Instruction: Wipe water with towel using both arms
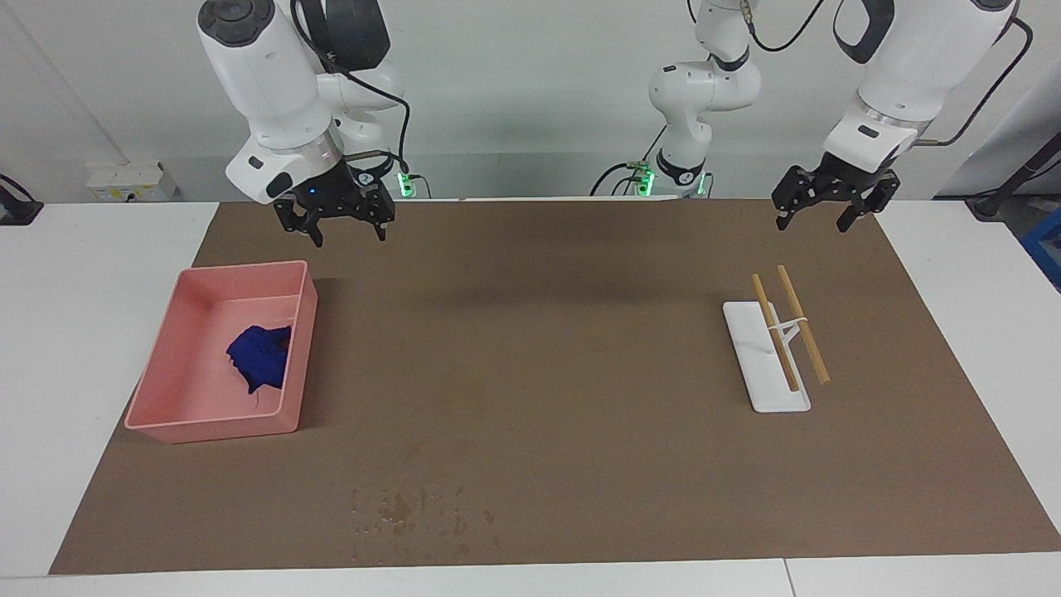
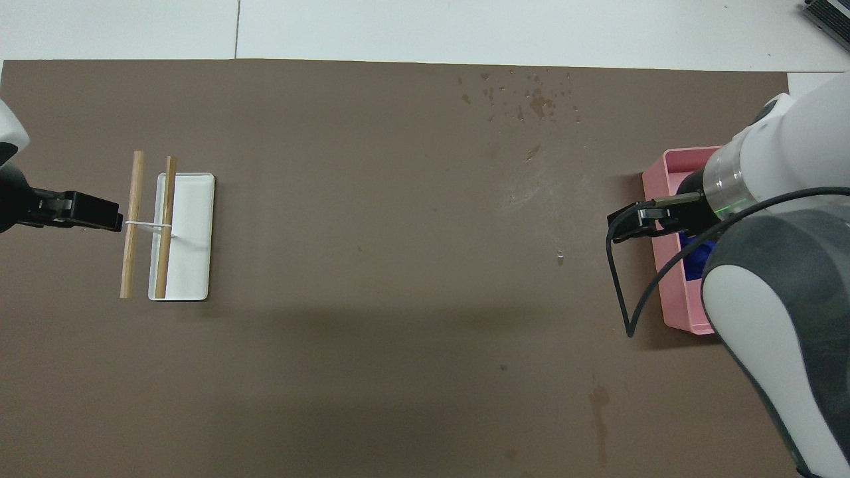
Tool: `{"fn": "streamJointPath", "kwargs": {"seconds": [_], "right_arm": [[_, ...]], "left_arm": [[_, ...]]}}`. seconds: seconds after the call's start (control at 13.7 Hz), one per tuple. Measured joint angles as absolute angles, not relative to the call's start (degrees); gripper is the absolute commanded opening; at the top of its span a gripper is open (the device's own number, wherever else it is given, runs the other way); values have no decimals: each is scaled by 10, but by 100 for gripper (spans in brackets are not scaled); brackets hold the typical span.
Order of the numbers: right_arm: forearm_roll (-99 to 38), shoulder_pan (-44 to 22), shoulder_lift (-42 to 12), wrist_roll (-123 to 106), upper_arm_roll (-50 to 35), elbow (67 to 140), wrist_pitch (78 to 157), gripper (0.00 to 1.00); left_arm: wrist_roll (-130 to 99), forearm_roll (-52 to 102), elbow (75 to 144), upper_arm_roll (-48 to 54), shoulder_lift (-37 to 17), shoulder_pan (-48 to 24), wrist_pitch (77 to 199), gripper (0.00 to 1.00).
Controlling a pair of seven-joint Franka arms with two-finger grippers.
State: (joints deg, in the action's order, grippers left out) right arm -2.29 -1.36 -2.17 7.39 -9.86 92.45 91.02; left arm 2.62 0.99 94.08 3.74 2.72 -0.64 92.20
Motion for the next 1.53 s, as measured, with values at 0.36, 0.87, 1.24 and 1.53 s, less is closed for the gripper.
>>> {"fn": "streamJointPath", "kwargs": {"seconds": [0.36, 0.87, 1.24, 1.53], "right_arm": [[-22, -14, -22, 74, -99, 924, 903, 100], [1, -13, -22, 74, -83, 924, 933, 100], [7, -13, -22, 69, -23, 924, 937, 100], [7, -14, -22, 69, -18, 924, 932, 100]], "left_arm": [[26, 10, 941, 37, 27, -6, 922, 100], [26, 10, 941, 37, 27, -6, 922, 100], [26, 10, 941, 37, 27, -6, 922, 100], [26, 10, 941, 37, 27, -6, 922, 100]]}}
